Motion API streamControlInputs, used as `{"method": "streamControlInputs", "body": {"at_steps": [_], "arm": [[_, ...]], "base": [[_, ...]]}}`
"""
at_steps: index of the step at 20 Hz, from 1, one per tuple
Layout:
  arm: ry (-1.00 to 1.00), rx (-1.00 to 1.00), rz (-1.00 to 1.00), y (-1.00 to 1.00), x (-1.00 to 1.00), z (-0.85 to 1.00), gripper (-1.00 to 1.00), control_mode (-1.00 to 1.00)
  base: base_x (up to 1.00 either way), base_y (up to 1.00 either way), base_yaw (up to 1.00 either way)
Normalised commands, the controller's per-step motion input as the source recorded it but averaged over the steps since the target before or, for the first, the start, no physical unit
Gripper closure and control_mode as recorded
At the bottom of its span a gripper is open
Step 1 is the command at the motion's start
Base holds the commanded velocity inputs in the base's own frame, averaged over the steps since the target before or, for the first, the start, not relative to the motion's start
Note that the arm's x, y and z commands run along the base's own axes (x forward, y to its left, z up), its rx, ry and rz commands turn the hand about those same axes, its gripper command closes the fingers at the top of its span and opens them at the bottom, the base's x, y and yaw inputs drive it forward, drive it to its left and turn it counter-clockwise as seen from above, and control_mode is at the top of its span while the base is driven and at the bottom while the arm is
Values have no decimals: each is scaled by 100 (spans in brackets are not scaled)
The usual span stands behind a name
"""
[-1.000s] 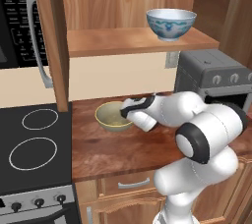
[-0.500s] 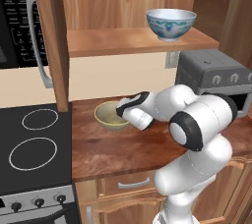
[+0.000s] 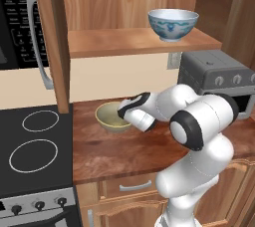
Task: Open the cabinet. Pick the bowls from the counter and place them in the cabinet. Then close the cabinet.
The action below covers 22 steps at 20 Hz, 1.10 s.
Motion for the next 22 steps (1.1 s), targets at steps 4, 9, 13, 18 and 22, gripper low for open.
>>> {"method": "streamControlInputs", "body": {"at_steps": [4, 9, 13, 18, 22], "arm": [[0, -1, 0, 3, 0, -12, 100, -100], [0, 0, 0, 0, 0, 0, 100, -100], [0, 0, 0, 0, -11, 7, 100, -100], [0, -1, 0, 0, -15, 32, 100, -100], [0, -2, 0, 0, -21, 47, 100, -100]], "base": [[0, 0, 0], [0, 0, 0], [0, 0, 0], [0, 0, 0], [0, 0, 0]]}}
